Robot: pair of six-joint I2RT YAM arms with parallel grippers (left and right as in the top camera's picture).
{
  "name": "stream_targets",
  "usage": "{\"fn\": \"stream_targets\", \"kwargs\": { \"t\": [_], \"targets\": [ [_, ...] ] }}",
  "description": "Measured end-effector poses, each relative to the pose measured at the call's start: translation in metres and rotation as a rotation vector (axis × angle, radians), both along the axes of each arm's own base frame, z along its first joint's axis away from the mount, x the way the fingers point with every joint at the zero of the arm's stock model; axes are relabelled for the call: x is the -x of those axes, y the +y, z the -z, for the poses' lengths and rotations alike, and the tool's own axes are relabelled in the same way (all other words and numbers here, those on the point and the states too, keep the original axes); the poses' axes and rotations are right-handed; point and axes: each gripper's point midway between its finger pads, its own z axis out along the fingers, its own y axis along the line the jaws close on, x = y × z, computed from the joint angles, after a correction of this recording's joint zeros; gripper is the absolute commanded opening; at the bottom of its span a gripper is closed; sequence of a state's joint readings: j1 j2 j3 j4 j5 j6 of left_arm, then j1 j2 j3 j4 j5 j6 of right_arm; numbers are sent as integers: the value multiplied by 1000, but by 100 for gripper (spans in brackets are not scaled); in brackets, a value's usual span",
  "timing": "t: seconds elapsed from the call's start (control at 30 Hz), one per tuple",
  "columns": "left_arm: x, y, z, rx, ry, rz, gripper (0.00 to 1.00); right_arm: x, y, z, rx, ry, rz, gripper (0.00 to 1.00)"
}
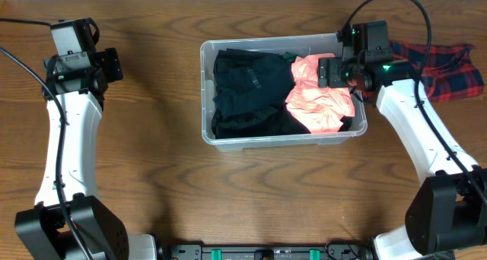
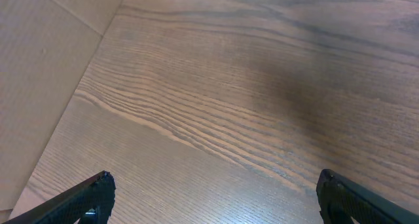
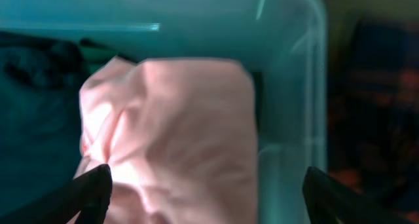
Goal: Pack container
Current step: 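Lower the pink shirt into the bin and open the right gripper, then press the pink shirt down into the bin with the right gripper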
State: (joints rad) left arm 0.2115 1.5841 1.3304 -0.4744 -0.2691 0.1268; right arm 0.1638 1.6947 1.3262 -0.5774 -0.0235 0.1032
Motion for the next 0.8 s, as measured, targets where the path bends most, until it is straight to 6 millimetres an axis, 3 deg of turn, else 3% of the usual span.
{"fn": "stream_targets", "kwargs": {
  "t": [0.17, 0.33, 0.6, 0.73, 0.8],
  "targets": [
    [0, 0, 0, 0, 0, 0, 98, -4, -1, -4, 36, -27, -24, 83],
    [0, 0, 0, 0, 0, 0, 98, 10, 13, 4, 50, 24, -81, 55],
    [0, 0, 0, 0, 0, 0, 98, 22, 34, 8, 58, 51, -155, 37],
    [0, 0, 0, 0, 0, 0, 98, 34, 32, 14, 71, 105, -166, 15],
    [0, 0, 0, 0, 0, 0, 98, 39, 31, 17, 75, 131, -166, 10]
  ]
}}
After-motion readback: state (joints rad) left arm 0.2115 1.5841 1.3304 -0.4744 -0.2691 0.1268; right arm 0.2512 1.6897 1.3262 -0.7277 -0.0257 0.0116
